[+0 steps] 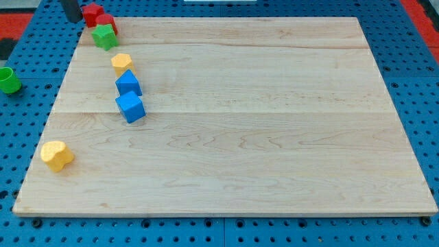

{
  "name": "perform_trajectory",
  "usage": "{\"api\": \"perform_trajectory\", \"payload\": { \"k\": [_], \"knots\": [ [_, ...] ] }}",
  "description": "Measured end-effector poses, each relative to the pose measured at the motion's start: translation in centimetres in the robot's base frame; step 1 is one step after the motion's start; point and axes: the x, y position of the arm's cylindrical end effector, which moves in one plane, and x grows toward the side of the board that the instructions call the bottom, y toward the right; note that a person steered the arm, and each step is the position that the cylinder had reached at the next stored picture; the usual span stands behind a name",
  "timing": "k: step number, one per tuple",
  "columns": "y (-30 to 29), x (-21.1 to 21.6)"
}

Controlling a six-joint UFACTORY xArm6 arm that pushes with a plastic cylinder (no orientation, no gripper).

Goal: Move the red star into the red circle

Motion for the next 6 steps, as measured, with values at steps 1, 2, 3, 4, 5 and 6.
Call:
{"api": "perform_trajectory", "payload": {
  "k": [1, 2, 3, 4, 5, 6],
  "knots": [
    [2.8, 0.1],
    [9.4, 3.5],
    [4.0, 4.1],
    [2.5, 4.0],
    [3.2, 5.9],
    [4.2, 8.3]
  ]
}}
